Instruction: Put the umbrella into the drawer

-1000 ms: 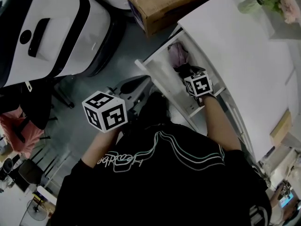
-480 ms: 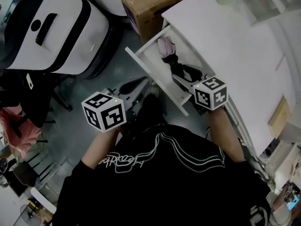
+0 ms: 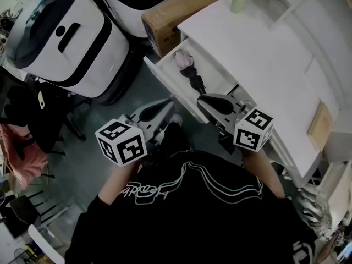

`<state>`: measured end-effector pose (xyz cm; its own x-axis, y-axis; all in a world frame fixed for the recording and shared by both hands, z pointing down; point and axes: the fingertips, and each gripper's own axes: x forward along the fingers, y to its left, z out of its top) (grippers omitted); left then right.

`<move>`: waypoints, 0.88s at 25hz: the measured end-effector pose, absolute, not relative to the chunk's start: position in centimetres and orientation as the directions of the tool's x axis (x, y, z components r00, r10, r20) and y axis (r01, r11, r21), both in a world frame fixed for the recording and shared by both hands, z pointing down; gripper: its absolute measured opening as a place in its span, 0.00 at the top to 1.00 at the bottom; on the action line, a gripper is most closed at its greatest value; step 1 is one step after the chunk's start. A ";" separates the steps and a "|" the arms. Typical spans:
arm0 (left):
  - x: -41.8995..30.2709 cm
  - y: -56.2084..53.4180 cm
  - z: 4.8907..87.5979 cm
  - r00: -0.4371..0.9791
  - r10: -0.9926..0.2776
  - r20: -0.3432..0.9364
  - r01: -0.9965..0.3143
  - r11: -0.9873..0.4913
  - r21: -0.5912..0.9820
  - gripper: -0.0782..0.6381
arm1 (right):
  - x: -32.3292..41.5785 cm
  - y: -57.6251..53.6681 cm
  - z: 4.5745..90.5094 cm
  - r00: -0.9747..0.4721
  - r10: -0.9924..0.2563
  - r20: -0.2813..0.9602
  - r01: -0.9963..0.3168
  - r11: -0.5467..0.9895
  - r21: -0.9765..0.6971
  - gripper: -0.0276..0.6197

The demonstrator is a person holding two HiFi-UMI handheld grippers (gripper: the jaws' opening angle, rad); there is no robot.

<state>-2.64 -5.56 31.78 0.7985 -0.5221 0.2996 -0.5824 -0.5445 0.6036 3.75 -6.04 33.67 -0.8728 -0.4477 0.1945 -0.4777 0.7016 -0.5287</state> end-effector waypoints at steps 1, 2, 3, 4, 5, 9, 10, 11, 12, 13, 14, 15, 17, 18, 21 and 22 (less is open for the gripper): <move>-2.4 -4.7 31.2 0.801 -0.525 0.288 -0.579 -0.555 0.598 0.86 | 3.7 -5.0 32.7 -0.881 -0.439 0.176 -0.462 0.716 -0.524 0.86; -2.2 -3.9 30.5 0.804 -0.527 0.275 -0.573 -0.567 0.591 0.86 | 3.7 -4.1 31.8 -0.888 -0.430 0.165 -0.449 0.730 -0.515 0.87; -2.0 -3.2 29.9 0.809 -0.527 0.260 -0.566 -0.581 0.584 0.86 | 3.8 -3.1 31.0 -0.894 -0.419 0.159 -0.438 0.745 -0.502 0.87; -1.7 -2.4 29.2 0.814 -0.526 0.246 -0.559 -0.597 0.576 0.86 | 3.8 -2.2 30.3 -0.900 -0.406 0.157 -0.428 0.760 -0.489 0.87; -1.5 -1.8 28.5 0.819 -0.524 0.233 -0.553 -0.613 0.565 0.86 | 3.9 -1.3 29.5 -0.905 -0.398 0.153 -0.420 0.771 -0.478 0.87; -0.5 0.1 25.4 0.836 -0.514 0.193 -0.534 -0.677 0.506 0.86 | 4.7 0.5 26.9 -0.902 -0.415 0.117 -0.418 0.776 -0.473 0.87; -0.2 0.6 24.6 0.840 -0.510 0.184 -0.527 -0.690 0.496 0.86 | 4.9 0.7 26.3 -0.899 -0.423 0.112 -0.424 0.776 -0.467 0.87; 0.1 1.0 24.0 0.845 -0.506 0.174 -0.520 -0.700 0.489 0.86 | 5.0 1.0 25.9 -0.896 -0.430 0.108 -0.429 0.779 -0.456 0.87; 0.4 1.3 23.4 0.848 -0.504 0.165 -0.514 -0.708 0.483 0.86 | 5.2 1.3 25.4 -0.893 -0.438 0.101 -0.434 0.785 -0.442 0.88; 0.6 1.6 23.0 0.850 -0.502 0.157 -0.510 -0.714 0.480 0.86 | 5.3 1.6 24.9 -0.891 -0.446 0.088 -0.438 0.790 -0.429 0.88; 0.8 1.7 22.7 0.852 -0.501 0.151 -0.507 -0.718 0.477 0.86 | 5.5 1.8 24.4 -0.888 -0.454 0.068 -0.439 0.795 -0.419 0.88; 1.0 1.8 22.5 0.854 -0.500 0.146 -0.504 -0.721 0.475 0.86 | 5.6 2.0 24.1 -0.886 -0.461 0.049 -0.438 0.798 -0.415 0.88; 1.2 2.0 22.4 0.855 -0.499 0.143 -0.502 -0.723 0.475 0.86 | 5.8 2.2 24.0 -0.884 -0.467 0.037 -0.438 0.796 -0.418 0.89; 1.2 2.1 22.5 0.855 -0.499 0.144 -0.502 -0.722 0.476 0.86 | 5.8 2.2 24.2 -0.883 -0.467 0.043 -0.440 0.793 -0.421 0.89; 1.1 2.3 22.7 0.856 -0.496 0.144 -0.499 -0.722 0.480 0.86 | 5.6 2.5 24.4 -0.885 -0.464 0.048 -0.437 0.789 -0.432 0.89; 1.0 2.4 22.7 0.856 -0.495 0.146 -0.499 -0.721 0.481 0.86 | 5.5 2.5 24.4 -0.886 -0.461 0.046 -0.434 0.790 -0.434 0.89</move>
